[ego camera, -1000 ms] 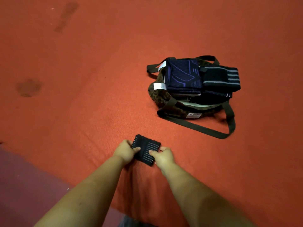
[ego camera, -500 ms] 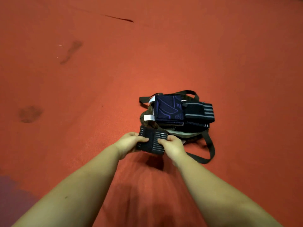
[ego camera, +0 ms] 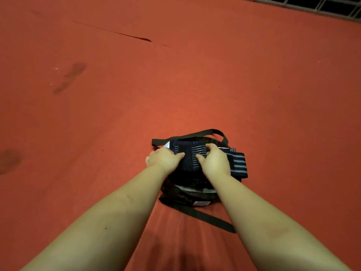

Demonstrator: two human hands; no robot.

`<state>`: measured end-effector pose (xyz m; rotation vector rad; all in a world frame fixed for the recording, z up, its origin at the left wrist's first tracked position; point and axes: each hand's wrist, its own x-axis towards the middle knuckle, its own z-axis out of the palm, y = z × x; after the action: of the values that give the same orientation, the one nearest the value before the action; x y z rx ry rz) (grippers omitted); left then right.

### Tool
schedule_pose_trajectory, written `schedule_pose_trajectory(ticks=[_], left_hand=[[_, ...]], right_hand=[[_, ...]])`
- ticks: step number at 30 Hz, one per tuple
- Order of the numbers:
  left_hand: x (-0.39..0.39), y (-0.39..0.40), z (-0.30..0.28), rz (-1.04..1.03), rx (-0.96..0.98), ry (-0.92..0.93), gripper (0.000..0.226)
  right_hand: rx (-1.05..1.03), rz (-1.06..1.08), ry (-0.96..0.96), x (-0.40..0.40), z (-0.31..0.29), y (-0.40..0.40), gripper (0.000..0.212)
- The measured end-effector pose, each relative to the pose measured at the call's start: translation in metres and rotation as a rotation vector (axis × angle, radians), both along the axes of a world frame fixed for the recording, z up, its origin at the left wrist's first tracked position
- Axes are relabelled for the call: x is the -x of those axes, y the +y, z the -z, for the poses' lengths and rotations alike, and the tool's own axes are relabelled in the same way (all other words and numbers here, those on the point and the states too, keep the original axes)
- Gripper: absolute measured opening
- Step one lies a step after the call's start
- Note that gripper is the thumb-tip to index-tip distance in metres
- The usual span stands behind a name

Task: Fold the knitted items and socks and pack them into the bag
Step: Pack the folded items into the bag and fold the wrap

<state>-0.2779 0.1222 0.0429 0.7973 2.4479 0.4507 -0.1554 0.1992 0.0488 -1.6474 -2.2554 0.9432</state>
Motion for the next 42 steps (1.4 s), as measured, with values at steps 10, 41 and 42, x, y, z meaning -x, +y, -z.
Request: schedule_pose_trajectory(ticks=[10, 41, 42], left_hand=[[0.009, -0.006, 0.042, -0.159, -0.248, 0.022, 0.040], [0.020, 0.003, 0.011, -0.413, -0.691, -0.269, 0.012], [0.021, 0.003, 0.010, -0.408, -0.660, -0.259, 0.010]], right_hand=[[-0.665, -0.487, -0.184, 0.005, 0.049, -0.017, 0.037], [-0.200, -0.579, -0.260, 0.052, 0.052, -0.009, 0.051], [-0.215, -0.565, -0.260, 0.052, 0.051, -0.011, 0.051]])
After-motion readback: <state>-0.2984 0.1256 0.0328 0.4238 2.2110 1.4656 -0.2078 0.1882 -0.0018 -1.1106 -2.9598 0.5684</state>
